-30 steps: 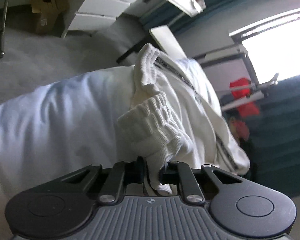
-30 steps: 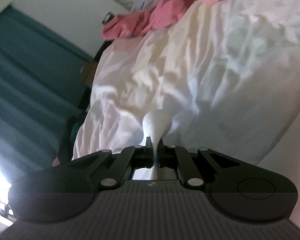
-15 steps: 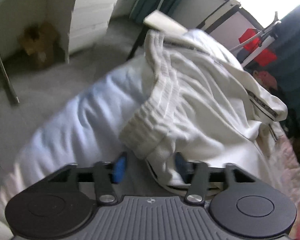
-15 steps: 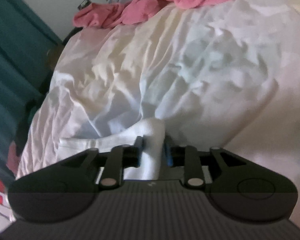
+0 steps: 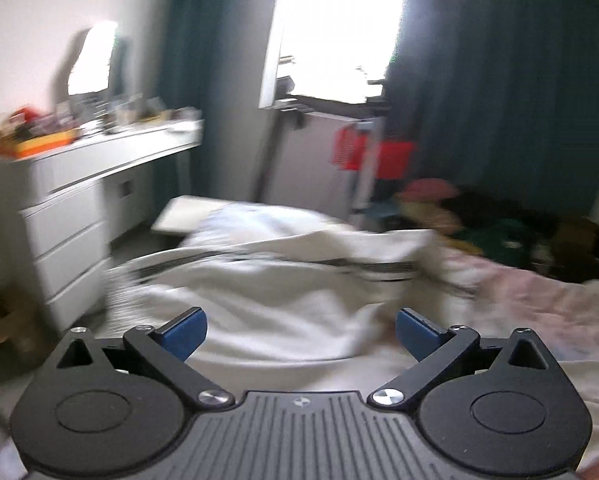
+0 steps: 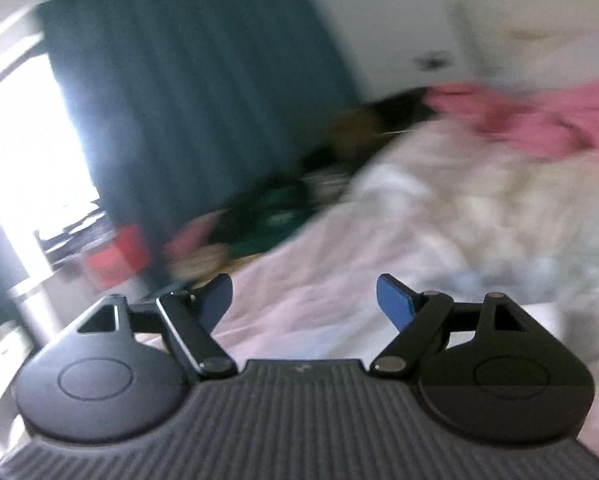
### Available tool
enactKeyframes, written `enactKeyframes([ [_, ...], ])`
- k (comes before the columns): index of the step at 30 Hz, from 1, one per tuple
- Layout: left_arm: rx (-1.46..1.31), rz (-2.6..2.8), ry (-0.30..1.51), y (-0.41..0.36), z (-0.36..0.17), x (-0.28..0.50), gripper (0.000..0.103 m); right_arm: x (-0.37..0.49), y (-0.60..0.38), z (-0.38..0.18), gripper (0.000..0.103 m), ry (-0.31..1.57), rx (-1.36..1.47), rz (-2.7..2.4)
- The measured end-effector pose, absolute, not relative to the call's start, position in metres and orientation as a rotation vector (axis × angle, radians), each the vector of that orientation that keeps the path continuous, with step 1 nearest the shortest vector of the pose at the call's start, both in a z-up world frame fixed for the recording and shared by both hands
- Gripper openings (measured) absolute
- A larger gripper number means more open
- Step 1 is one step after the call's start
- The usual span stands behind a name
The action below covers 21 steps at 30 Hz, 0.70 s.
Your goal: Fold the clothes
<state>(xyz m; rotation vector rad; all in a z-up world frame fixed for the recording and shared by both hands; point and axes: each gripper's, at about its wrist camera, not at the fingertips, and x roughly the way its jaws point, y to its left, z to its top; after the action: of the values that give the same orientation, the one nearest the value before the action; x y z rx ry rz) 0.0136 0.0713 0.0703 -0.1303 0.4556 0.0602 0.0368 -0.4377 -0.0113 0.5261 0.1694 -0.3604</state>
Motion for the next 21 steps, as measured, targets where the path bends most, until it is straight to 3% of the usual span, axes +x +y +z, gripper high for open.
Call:
enactKeyframes([
  [9, -0.006, -0.086, 0.427, -0.044, 0.028, 0.071, 0.103, 0.049, -0.363, -0.004, 0.081, 0.199, 0.418, -0.100],
  [21, -0.006, -0.070, 0.473, -0.034, -0.027, 0.098, 0.103, 0.088, -0.329, -0.025, 0.081, 0.233, 0.354, -0.075],
])
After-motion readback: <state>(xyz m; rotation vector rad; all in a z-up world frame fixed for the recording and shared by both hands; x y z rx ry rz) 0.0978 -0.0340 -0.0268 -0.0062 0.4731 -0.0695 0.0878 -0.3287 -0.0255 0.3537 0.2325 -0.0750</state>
